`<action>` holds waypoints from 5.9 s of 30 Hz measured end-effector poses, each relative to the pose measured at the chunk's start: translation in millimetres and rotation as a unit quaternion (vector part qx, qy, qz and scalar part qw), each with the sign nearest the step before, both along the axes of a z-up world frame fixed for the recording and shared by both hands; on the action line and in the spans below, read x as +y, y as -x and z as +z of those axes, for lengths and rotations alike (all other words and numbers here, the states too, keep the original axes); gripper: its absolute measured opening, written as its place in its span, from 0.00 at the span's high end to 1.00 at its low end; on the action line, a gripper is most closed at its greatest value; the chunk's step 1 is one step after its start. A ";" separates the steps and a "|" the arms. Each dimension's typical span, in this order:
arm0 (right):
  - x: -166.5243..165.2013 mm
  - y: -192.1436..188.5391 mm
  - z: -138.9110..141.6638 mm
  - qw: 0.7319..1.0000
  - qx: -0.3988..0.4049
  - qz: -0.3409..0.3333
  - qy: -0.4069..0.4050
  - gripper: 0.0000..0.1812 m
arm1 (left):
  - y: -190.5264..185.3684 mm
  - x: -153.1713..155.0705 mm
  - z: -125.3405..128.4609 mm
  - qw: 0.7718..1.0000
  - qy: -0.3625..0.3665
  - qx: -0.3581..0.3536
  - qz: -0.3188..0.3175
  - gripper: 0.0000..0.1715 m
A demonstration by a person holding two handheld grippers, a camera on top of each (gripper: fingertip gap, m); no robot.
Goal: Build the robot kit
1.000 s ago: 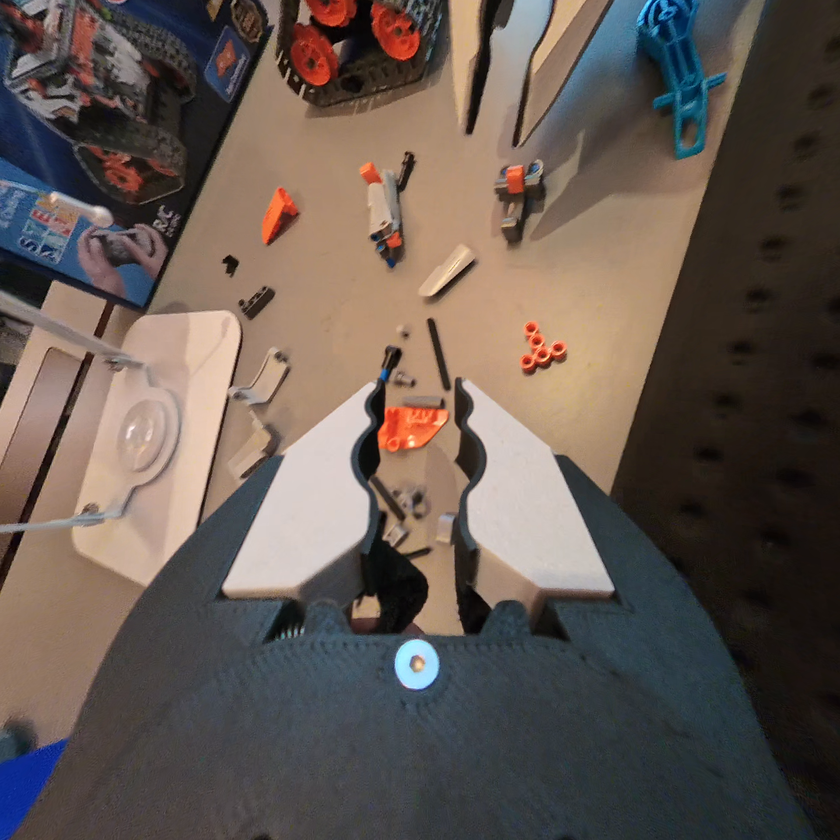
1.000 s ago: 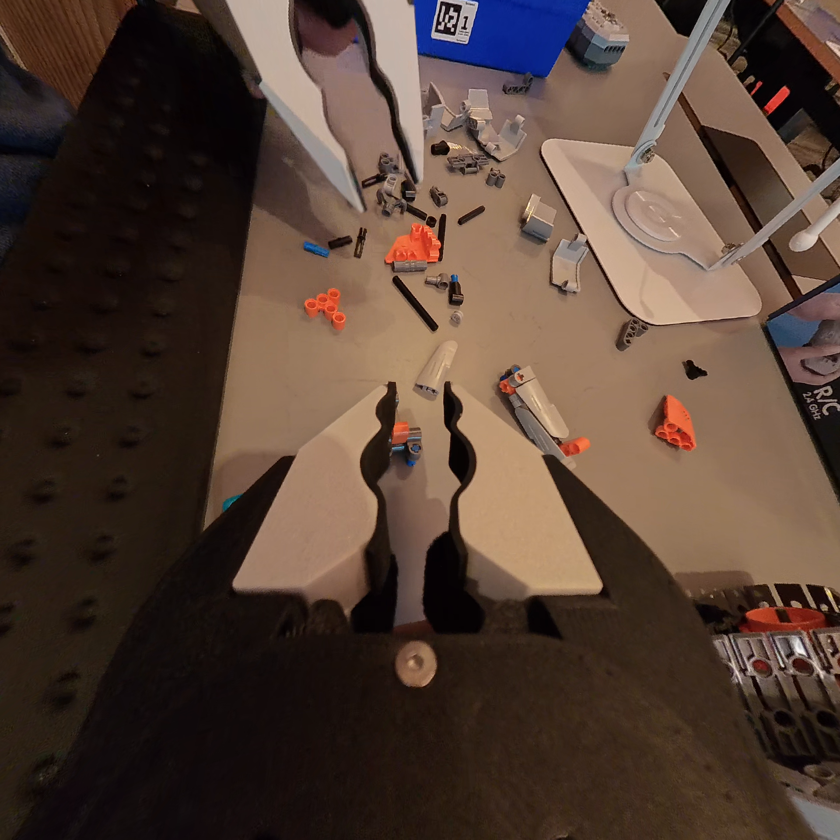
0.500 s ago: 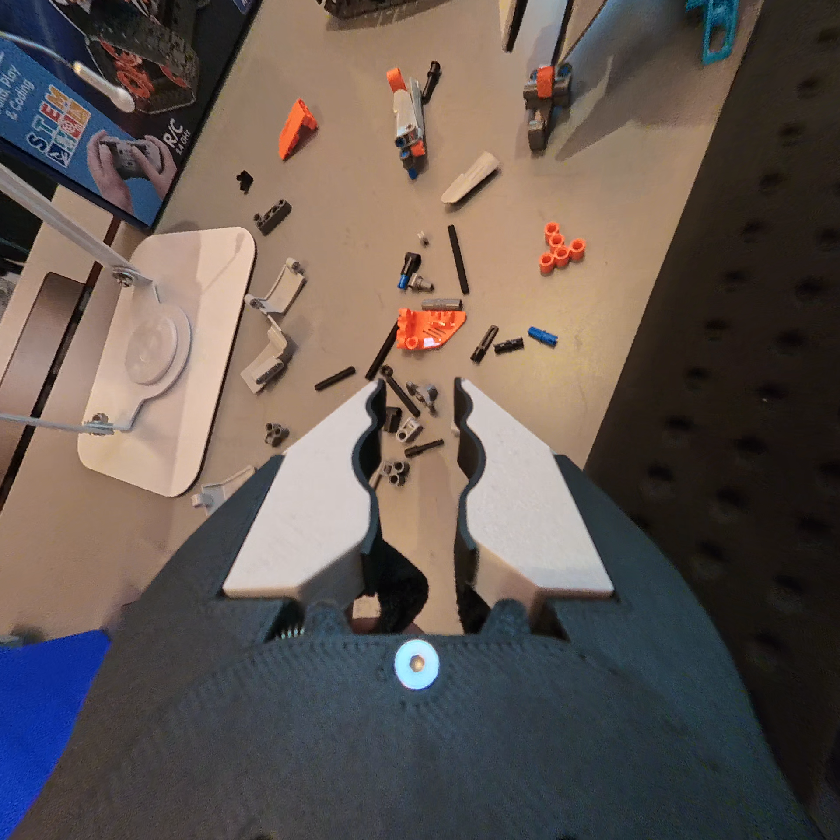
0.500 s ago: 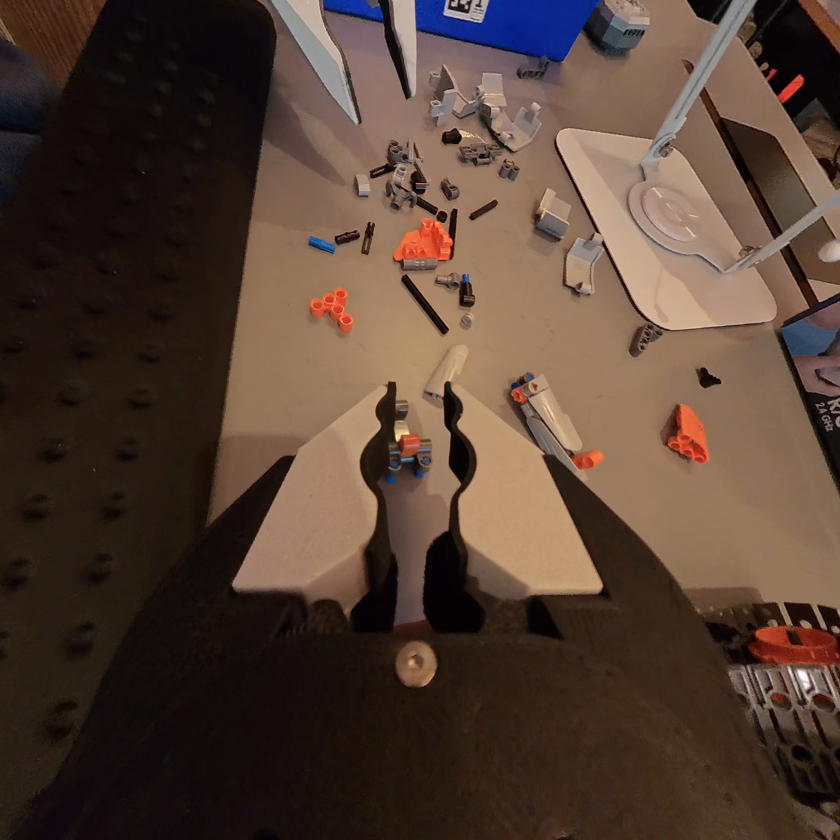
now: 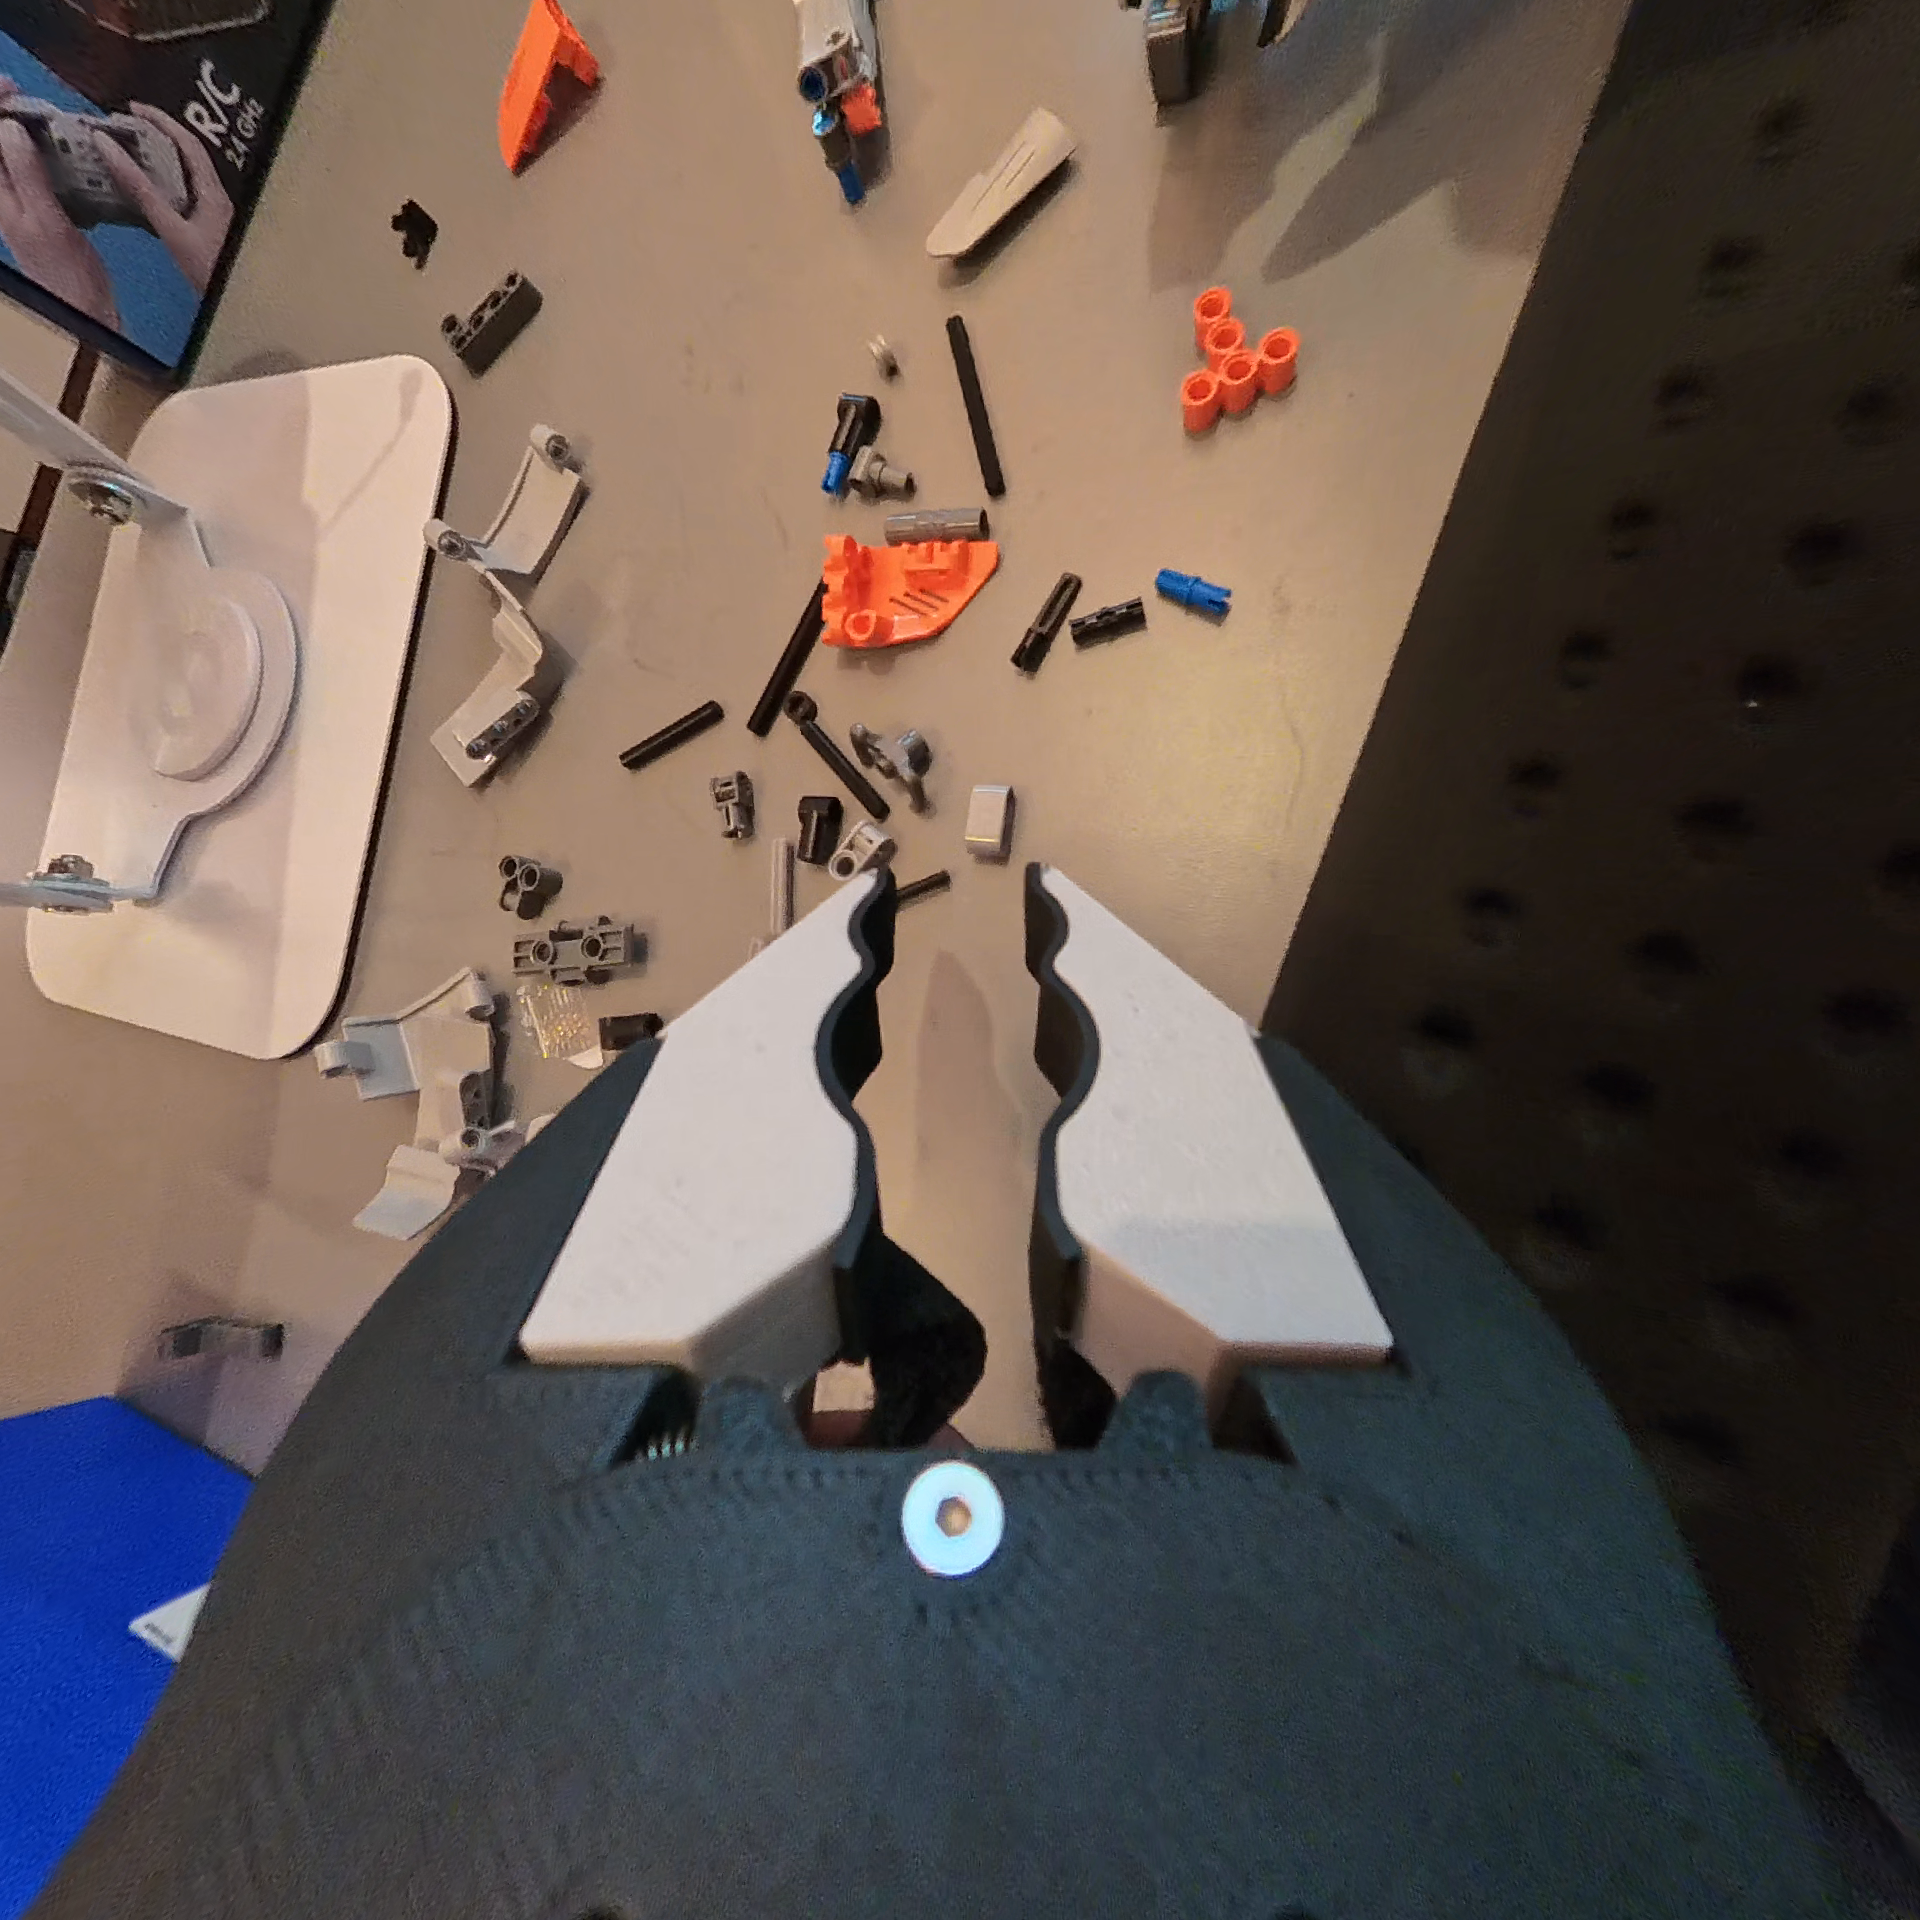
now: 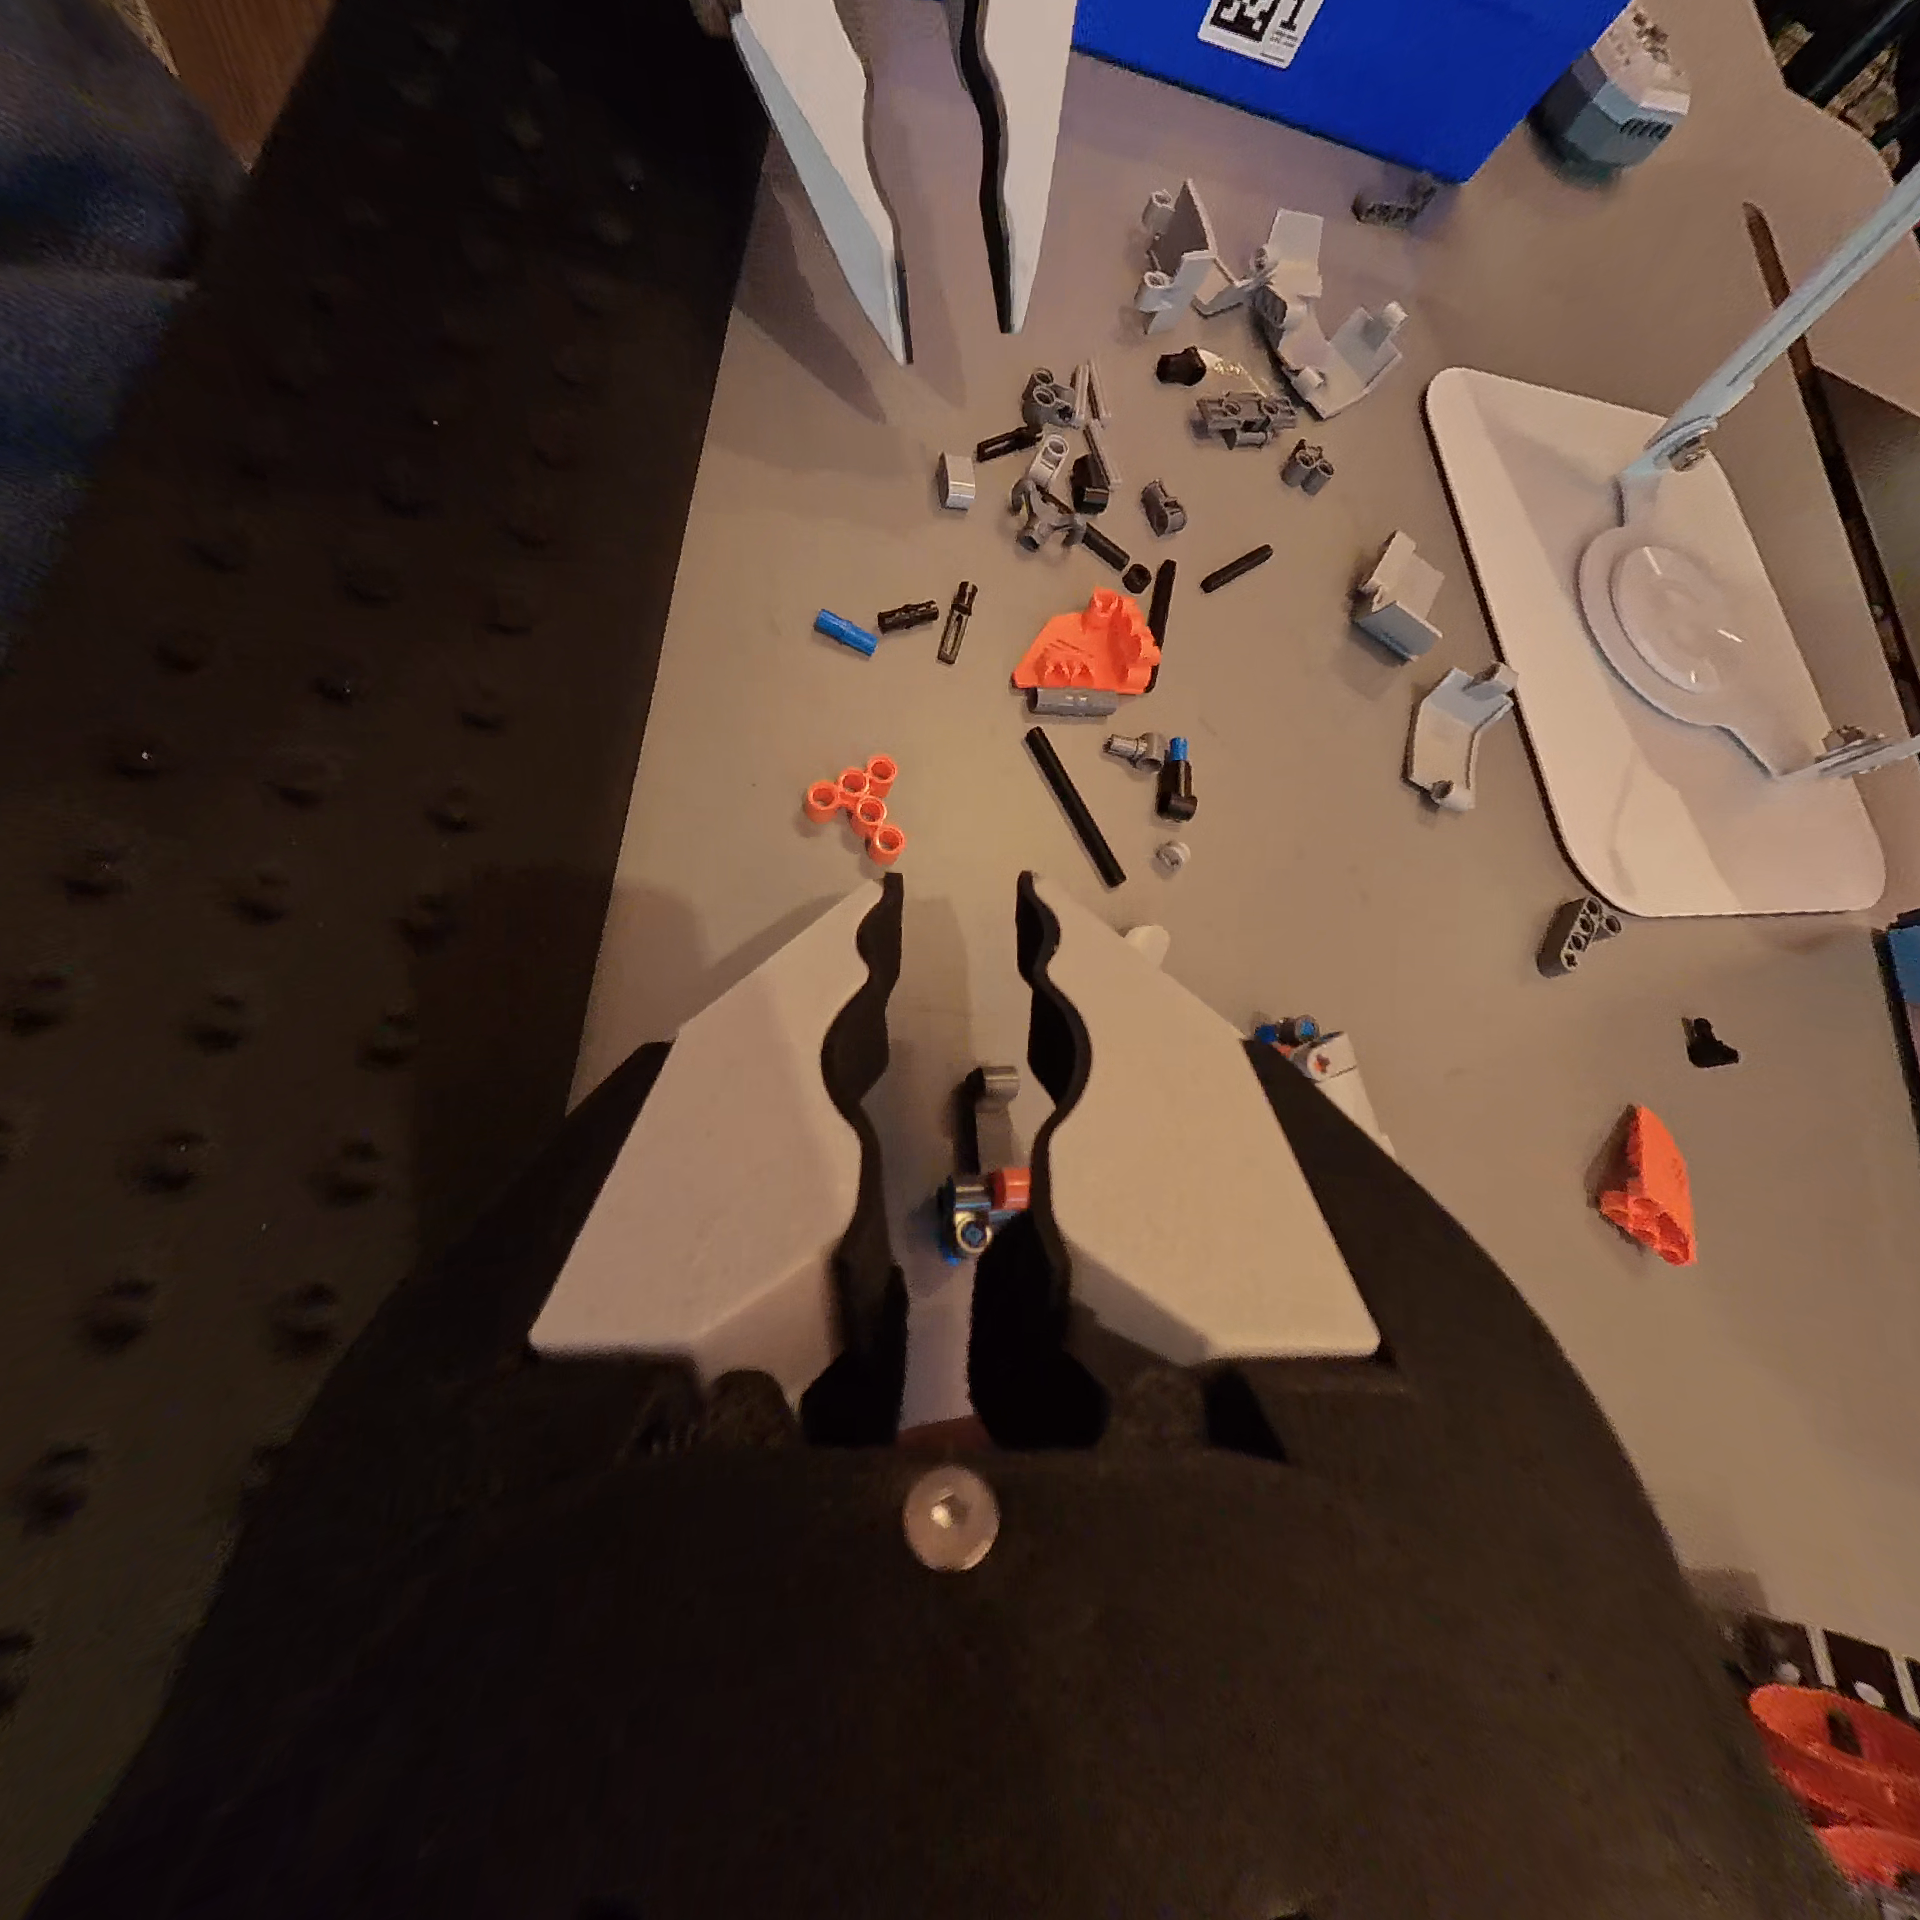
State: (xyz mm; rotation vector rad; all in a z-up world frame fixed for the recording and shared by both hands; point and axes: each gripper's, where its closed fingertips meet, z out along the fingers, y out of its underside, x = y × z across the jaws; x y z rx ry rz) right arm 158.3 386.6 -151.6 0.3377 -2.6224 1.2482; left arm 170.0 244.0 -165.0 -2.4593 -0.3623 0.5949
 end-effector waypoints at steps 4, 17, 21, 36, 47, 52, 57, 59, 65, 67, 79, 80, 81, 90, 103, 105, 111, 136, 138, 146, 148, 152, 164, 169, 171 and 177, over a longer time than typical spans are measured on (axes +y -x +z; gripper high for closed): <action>1.4 1.8 0.1 1.000 -0.004 -0.006 0.006 0.89 | 12.9 -8.3 -8.7 0.999 0.047 0.012 -0.009 0.88; 0.5 -1.8 -0.8 1.000 -0.018 0.001 0.014 0.90 | 1.2 53.2 -10.5 0.990 0.026 0.006 -0.137 0.89; 0.9 -2.0 -0.8 1.000 -0.018 0.001 0.015 0.90 | 1.1 60.5 -17.9 0.976 0.083 0.046 -0.198 0.89; -10.1 -4.1 11.4 0.998 -0.044 -0.007 0.047 0.90 | 6.0 72.0 -22.1 0.981 0.047 0.004 -0.186 0.99; -38.9 1.7 48.6 0.956 -0.234 -0.063 0.163 0.91 | 17.9 108.4 57.0 0.950 -0.033 0.278 -0.137 0.98; -39.6 1.0 53.2 0.946 -0.264 -0.062 0.179 0.95 | 20.0 111.1 67.7 0.935 -0.028 0.327 -0.137 0.99; -38.3 0.3 58.5 0.931 -0.303 -0.053 0.199 0.96 | 20.1 112.8 73.5 0.925 -0.027 0.351 -0.145 0.99; -37.4 0.1 62.1 0.919 -0.329 -0.050 0.210 0.97 | 19.9 113.8 75.7 0.919 -0.021 0.363 -0.152 0.99; -35.2 2.6 67.3 0.904 -0.358 -0.048 0.231 0.98 | 21.6 116.3 80.8 0.904 -0.003 0.395 -0.167 0.99; -33.9 3.8 69.5 0.898 -0.366 -0.047 0.238 0.98 | 20.9 117.4 81.9 0.903 -0.004 0.396 -0.169 0.99; -30.5 4.0 73.7 0.907 -0.341 -0.040 0.243 0.99 | 20.2 117.1 85.2 0.909 -0.031 0.383 -0.161 0.94; -30.5 1.9 73.9 0.908 -0.341 -0.035 0.241 0.99 | 20.6 117.4 84.6 0.910 -0.031 0.381 -0.161 0.95; -30.9 1.0 73.7 0.909 -0.339 -0.034 0.239 0.99 | 19.8 118.6 83.2 0.911 -0.030 0.378 -0.164 0.97; -32.6 1.9 75.6 0.911 -0.329 -0.046 0.244 0.94 | 20.5 123.4 82.8 0.904 -0.007 0.398 -0.158 0.99; -25.6 -2.3 43.5 0.982 -0.145 -0.025 0.122 0.99 | 11.2 112.2 48.2 0.972 -0.058 0.197 -0.113 0.88; -24.3 -8.5 25.6 0.995 -0.086 -0.001 0.056 0.99 | 2.7 110.3 31.8 0.984 -0.071 0.120 -0.112 0.88; -23.0 -17.2 -13.4 0.996 -0.006 0.059 -0.070 0.99 | -3.5 108.2 -6.8 0.990 -0.042 0.016 -0.137 0.90; -20.9 -16.2 -31.2 0.949 0.026 0.181 -0.259 0.99 | -1.8 115.4 -23.6 0.982 -0.049 -0.016 -0.183 0.97; -20.5 -16.5 -31.4 0.943 0.018 0.193 -0.270 0.99 | -2.1 115.6 -23.7 0.982 -0.051 -0.019 -0.183 0.97; -22.6 -18.4 -34.7 0.932 -0.018 0.208 -0.296 0.99 | -2.3 116.1 -23.7 0.980 -0.061 -0.026 -0.186 0.97; -22.7 -18.9 -35.5 0.933 -0.054 0.199 -0.295 0.99 | -2.3 116.1 -23.7 0.980 -0.058 -0.023 -0.187 0.97; -23.0 -16.2 -33.9 0.945 -0.052 0.182 -0.267 0.98 | -0.6 116.0 -23.8 0.981 -0.058 -0.019 -0.184 0.97; -20.6 -12.7 -26.9 0.957 -0.032 0.166 -0.236 0.99 | 1.2 118.0 -23.7 0.982 -0.057 -0.020 -0.181 0.97; -20.5 -13.1 -29.3 0.956 -0.049 0.168 -0.235 1.00 | 1.3 118.2 -23.9 0.981 -0.058 -0.021 -0.183 0.97; -20.2 -13.1 -29.7 0.954 -0.062 0.168 -0.241 1.00 | 1.5 118.4 -23.9 0.981 -0.058 -0.023 -0.185 0.97; -22.9 -11.3 -27.9 0.963 -0.059 0.145 -0.219 0.97 | 3.6 117.8 -23.4 0.981 -0.053 -0.013 -0.185 0.97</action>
